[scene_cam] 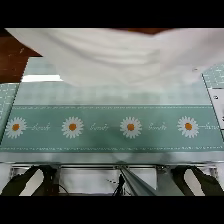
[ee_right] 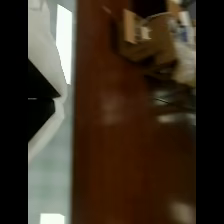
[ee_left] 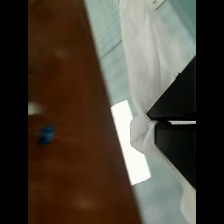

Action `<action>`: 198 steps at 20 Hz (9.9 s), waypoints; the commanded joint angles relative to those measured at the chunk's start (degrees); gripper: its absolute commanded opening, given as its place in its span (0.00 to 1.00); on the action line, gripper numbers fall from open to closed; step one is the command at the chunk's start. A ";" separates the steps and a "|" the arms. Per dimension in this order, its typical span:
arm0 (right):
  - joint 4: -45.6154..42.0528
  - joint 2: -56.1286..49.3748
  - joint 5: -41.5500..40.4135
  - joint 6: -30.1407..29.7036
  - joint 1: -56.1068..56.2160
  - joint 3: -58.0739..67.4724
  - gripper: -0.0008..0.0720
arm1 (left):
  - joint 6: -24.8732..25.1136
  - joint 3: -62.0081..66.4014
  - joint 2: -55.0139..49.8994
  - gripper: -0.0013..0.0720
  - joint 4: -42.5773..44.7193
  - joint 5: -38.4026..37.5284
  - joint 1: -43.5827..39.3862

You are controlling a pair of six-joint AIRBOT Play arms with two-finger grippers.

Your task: Fold the shirts.

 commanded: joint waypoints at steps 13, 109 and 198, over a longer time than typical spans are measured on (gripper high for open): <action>-19.47 4.07 19.28 12.59 0.07 21.75 0.04 | -18.36 13.84 17.51 0.06 29.31 -14.49 0.09; -24.22 -24.30 19.80 -0.85 -8.13 -39.28 0.67 | -0.20 -54.05 -35.60 0.06 19.04 -14.80 6.21; -13.53 -25.66 7.69 8.94 25.05 -15.15 0.04 | 1.62 -10.49 -55.69 0.06 -11.37 -7.98 -31.50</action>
